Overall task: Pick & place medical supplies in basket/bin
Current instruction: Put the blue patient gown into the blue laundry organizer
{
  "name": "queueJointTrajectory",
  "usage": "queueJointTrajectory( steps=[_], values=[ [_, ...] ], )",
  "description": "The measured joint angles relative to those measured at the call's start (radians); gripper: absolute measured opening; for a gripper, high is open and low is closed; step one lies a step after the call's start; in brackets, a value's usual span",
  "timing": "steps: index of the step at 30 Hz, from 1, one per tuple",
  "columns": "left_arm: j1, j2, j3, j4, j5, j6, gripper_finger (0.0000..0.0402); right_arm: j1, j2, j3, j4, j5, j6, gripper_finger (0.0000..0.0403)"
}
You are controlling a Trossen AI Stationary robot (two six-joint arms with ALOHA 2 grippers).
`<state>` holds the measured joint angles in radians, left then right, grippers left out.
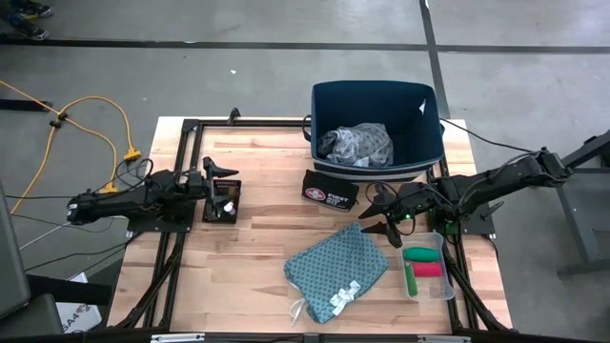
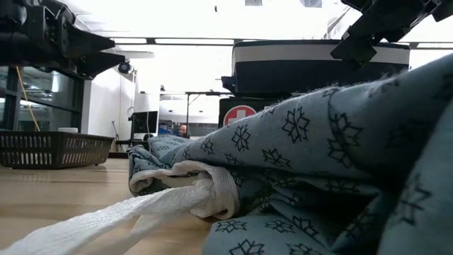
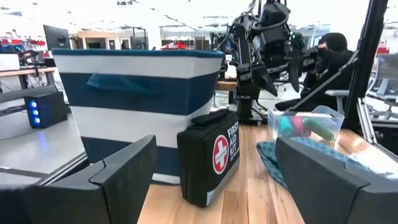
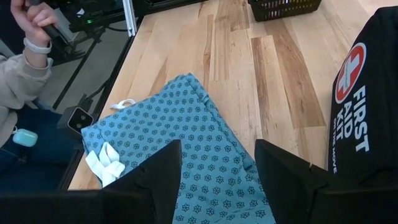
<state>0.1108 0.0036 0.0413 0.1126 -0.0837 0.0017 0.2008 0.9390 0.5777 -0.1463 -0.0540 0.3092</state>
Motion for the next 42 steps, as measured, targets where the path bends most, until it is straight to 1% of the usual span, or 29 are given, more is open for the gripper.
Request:
queueJointTrajectory(
  steps=[10,25,42],
  values=[
    [0.000,0.000,-0.008,-0.011,0.000,-0.010,0.0321,0.000,0.000,0.000,0.000,0.000,0.000,0.0192],
    [0.000,0.000,-0.011,-0.105,0.002,-0.018,0.0321,0.000,0.000,0.000,0.000,0.000,0.000,0.0192],
    [0.000,0.000,-0.011,-0.124,0.003,-0.025,0.0321,0.000,0.000,0.000,0.000,0.000,0.000,0.0192]
  ],
)
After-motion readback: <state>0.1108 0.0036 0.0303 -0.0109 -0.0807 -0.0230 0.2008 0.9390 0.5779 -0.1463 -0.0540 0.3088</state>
